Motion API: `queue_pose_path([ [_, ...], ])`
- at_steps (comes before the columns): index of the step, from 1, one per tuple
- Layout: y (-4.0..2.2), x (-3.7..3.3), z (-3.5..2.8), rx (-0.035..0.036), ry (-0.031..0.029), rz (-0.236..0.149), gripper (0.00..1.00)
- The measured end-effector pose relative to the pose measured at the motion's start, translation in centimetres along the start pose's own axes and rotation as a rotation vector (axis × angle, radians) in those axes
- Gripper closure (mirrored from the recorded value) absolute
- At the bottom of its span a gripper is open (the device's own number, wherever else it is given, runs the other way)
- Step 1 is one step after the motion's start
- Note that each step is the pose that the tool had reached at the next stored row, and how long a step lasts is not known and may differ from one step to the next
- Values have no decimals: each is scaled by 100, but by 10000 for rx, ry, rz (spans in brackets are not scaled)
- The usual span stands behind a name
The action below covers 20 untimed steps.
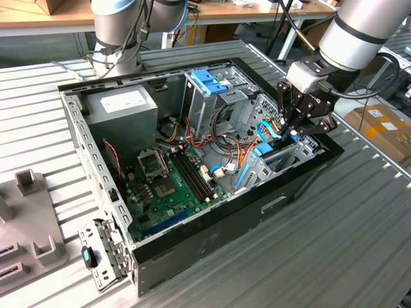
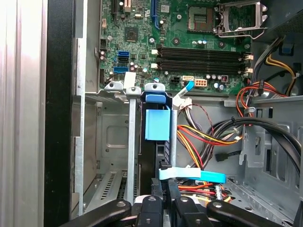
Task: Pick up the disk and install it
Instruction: 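Insert the second disk wire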
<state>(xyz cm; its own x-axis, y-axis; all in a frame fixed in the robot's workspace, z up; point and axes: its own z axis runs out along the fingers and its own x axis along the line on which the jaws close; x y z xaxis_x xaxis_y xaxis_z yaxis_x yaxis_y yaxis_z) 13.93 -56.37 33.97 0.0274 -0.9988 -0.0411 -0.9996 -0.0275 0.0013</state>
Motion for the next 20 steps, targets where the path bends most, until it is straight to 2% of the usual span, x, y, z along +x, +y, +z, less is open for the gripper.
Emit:
queue_pose_path([
  [3, 0, 0, 7, 0, -12, 0, 82],
  [4, 0, 0, 6, 1, -11, 0, 76],
  [9, 0, 0, -4, 0, 0, -1, 76],
  [16, 0, -8, -143, 0, -1, 0, 76],
  [20, 0, -11, -185, 0, 0, 0, 76],
])
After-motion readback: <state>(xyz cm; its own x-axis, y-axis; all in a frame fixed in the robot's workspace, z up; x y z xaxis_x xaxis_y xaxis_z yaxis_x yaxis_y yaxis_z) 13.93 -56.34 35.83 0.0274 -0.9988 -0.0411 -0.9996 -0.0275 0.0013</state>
